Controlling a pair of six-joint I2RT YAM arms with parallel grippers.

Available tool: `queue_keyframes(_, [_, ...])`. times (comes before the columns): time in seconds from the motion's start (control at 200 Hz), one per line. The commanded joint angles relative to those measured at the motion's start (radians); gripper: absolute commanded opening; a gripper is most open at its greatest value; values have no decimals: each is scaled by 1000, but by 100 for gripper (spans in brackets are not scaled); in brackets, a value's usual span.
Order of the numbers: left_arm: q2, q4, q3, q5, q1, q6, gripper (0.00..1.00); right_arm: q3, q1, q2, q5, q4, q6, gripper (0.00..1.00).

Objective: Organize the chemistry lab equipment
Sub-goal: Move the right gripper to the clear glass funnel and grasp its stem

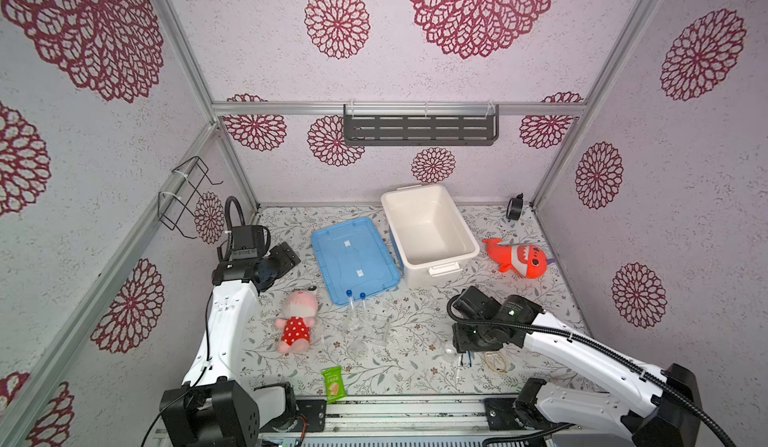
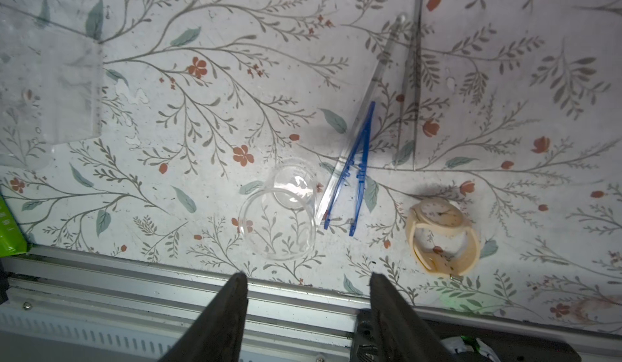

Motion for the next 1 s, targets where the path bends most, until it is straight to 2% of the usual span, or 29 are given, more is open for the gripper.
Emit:
queue_keyframes(0.0, [35,42,41,12,8,-22,85,-47,-9,21,-63,87,8,58])
queue_keyframes(0.085, [65,5,93,13,8,0,85,-60,-12,48,-74,139,-24,53])
queue_keyframes(0.31, [79,-37,153,8,10,25,85,-61,-19,149,-55,200,-109,47])
queue_keyframes(0.44, [80,-31,148,30,9,11,85,-57,-23,175,-38,202,-120,36])
queue_keyframes(0.776, [71,2,129,36,10,-32,85,-88,-23,140,-21,195,-116,9])
queue_keyframes(0.861, [65,24,118,40,9,-55,85,-86,-23,138,-26,186,-114,4])
queue_keyframes(0.996, [51,78,103,76,9,-115,84,-41,-23,121,-27,139,-114,4])
